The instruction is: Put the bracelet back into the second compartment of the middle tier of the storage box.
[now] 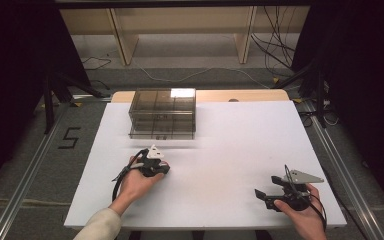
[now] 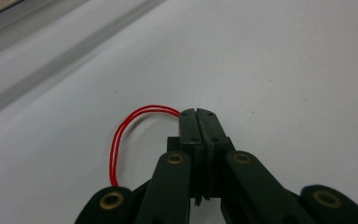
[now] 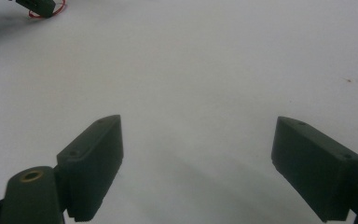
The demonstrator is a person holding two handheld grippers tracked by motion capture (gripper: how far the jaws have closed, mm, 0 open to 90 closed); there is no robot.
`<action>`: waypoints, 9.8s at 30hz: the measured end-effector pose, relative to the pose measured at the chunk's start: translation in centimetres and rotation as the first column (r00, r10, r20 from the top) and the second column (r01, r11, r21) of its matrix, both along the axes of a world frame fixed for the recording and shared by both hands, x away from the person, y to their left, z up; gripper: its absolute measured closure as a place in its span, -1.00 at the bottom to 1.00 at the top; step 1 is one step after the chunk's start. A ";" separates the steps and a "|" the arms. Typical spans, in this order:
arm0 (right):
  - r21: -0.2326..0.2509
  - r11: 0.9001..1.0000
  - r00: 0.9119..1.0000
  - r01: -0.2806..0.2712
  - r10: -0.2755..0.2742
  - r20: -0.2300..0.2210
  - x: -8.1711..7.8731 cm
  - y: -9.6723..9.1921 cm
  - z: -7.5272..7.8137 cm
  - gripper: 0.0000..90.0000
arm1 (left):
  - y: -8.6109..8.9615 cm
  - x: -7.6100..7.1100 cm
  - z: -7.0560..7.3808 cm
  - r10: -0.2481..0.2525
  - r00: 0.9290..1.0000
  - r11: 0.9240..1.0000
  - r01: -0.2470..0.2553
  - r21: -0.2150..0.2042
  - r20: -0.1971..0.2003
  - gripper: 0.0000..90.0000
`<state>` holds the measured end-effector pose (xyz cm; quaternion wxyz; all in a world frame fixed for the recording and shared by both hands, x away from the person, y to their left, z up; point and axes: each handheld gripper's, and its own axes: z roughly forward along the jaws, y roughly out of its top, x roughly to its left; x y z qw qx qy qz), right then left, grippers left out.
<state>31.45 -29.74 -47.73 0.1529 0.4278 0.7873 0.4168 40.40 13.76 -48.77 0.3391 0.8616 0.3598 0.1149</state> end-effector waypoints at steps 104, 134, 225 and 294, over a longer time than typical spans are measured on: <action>0.005 1.000 1.000 0.003 -0.003 -0.010 0.1 0.1 -0.1 -0.61 | -0.2 1.9 5.1 0.037 0.984 0.999 -0.030 -0.040 0.174 1.00; 0.007 1.000 1.000 0.004 -0.004 -0.011 0.2 0.1 -0.1 -0.61 | -0.6 3.1 6.2 0.030 0.982 0.999 -0.026 -0.025 0.188 1.00; 0.011 1.000 1.000 0.004 -0.003 -0.012 0.2 0.1 -0.1 -0.62 | -0.9 7.0 7.6 0.054 0.985 0.998 -0.057 0.014 0.165 1.00; 0.012 1.000 1.000 0.006 -0.006 -0.012 0.2 0.0 -0.1 -0.61 | -1.8 9.8 7.2 0.075 0.987 0.996 -0.082 0.043 0.144 1.00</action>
